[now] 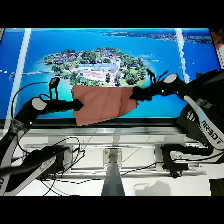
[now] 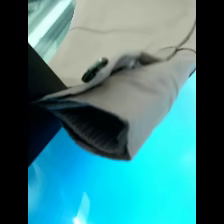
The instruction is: Fold the clothes and pants, and hang the long-sleeved shirts on hangers.
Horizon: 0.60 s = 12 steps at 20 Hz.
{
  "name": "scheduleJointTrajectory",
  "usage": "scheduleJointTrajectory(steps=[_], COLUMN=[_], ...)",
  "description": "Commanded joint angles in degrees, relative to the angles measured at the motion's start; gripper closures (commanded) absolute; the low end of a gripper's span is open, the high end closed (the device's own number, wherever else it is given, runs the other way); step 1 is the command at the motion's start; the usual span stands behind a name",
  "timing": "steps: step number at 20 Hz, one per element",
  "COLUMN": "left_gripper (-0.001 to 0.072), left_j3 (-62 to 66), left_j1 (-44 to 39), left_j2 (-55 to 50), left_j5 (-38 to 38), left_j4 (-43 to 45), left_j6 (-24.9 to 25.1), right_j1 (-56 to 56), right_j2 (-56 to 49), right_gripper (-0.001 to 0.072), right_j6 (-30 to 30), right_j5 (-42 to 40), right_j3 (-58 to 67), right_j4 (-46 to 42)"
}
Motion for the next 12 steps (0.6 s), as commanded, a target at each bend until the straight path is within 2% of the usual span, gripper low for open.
scheduleJointTrajectory(steps=[1,5,9,12], left_gripper=[0.0009,0.0009,0.0009,0.0009], left_j3=[3.54,10.19,12.59,12.59], left_j1=[0.07,0.07,0.07,0.07], left_j2=[0.72,6.71,14.95,18.97], left_j5=[2.51,1.33,5.79,6.40], left_j4=[6.47,14.51,14.86,14.86], left_j6=[0.15,0.17,0.15,0.15], right_j1=[-2.67,-12.41,-27.04,-39.78], right_j2=[5.86,17.75,28.96,35.63], right_gripper=[0.0696,0.0696,0.0696,0.0696], right_j6=[6.69,14.95,34.47,37.86], right_j5=[2.78,2.51,5.90,12.98], right_j3=[9.35,15.10,15.63,15.63], right_j4=[-16.46,-29.97,-41.27,-44.50])
